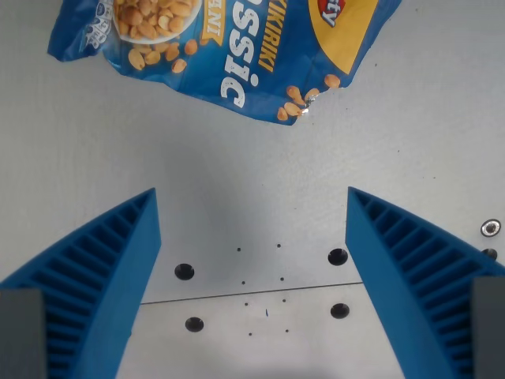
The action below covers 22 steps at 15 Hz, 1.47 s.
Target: Move above the blue bag
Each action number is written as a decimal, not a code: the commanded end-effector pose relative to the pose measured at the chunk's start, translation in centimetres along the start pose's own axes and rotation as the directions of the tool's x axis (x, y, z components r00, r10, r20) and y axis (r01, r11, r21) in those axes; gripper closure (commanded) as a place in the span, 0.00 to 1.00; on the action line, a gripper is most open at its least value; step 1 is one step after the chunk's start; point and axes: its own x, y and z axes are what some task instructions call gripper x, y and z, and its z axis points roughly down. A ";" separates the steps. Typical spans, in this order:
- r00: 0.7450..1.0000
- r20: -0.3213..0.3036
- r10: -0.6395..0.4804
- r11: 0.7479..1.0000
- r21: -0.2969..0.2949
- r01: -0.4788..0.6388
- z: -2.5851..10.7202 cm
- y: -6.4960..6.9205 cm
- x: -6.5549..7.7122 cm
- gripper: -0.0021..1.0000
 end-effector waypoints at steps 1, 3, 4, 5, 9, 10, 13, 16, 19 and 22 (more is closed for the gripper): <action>1.000 -0.003 0.001 1.000 0.000 -0.001 -0.1 0.0 0.0 0.00; 1.000 -0.003 0.001 1.000 0.000 -0.001 -0.1 0.0 0.0 0.00; 1.000 -0.003 0.001 1.000 0.000 -0.001 -0.1 0.0 0.0 0.00; 1.000 -0.003 0.000 1.000 0.000 0.000 -0.1 0.0 0.0 0.00; 1.000 -0.005 -0.004 1.000 0.000 0.004 0.0 0.0 0.2 0.00; 1.000 -0.007 -0.006 1.000 0.000 0.006 0.1 0.0 0.2 0.00; 1.000 -0.012 -0.014 1.000 0.000 0.014 0.4 0.0 0.6 0.00; 1.000 -0.012 -0.025 1.000 0.000 0.025 0.8 0.0 1.1 0.00; 0.999 -0.003 -0.036 0.999 -0.001 0.036 1.3 0.0 1.8 0.00; 0.999 0.008 -0.048 0.999 -0.001 0.048 1.8 0.1 2.6 0.00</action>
